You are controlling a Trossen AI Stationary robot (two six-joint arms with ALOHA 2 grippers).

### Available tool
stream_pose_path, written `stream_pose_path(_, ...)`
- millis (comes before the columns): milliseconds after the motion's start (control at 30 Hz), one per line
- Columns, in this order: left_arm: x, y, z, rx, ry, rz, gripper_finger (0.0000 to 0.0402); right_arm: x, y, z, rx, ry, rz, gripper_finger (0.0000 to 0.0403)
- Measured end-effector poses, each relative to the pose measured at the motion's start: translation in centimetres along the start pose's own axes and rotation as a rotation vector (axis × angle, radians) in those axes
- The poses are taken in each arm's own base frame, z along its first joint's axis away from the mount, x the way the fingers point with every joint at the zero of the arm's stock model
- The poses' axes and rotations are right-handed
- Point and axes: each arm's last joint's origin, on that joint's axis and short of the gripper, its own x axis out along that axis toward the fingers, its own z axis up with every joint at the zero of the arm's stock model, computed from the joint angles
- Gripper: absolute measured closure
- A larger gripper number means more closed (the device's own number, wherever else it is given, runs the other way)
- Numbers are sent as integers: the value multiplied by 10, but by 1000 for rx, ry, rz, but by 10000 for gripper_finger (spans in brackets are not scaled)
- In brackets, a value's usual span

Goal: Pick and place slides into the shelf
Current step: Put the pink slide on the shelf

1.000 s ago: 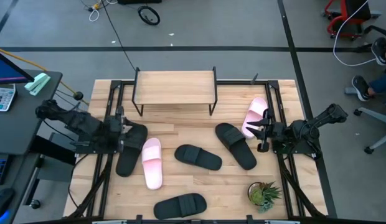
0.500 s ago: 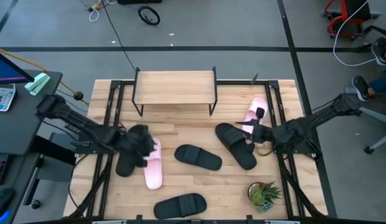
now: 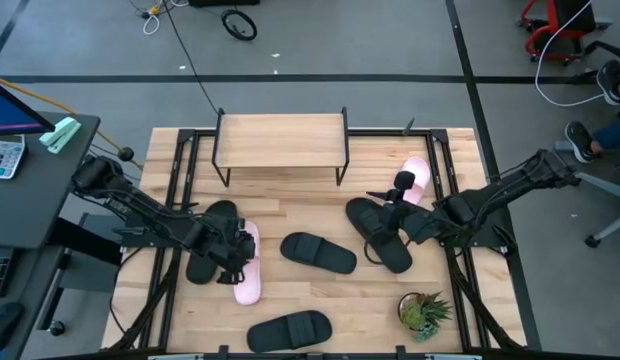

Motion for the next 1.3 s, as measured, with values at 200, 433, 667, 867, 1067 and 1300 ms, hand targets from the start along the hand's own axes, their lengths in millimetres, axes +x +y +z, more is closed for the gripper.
stream_pose_path(200, -22, -4, 30, -28, -81, -32, 163, 6, -10, 0, 28, 21, -39, 304)
stream_pose_path(433, -7, -6, 19, -100, 13, 14, 184, 12, -15, -4, 53, 60, -54, 304)
stream_pose_path(667, 22, -10, 2, -131, 156, 99, 193, 16, -19, -10, 33, 108, -70, 304)
stream_pose_path(867, 37, -10, -4, -87, 198, 223, 213, 19, -23, -11, 42, 124, -89, 304)
stream_pose_path(1067, 34, -10, 1, -110, 189, 253, 312, 22, -26, -12, 50, 133, -101, 304)
stream_pose_path(1300, -6, -11, 40, -56, 165, 363, 383, 24, -28, -13, 57, 144, -114, 304)
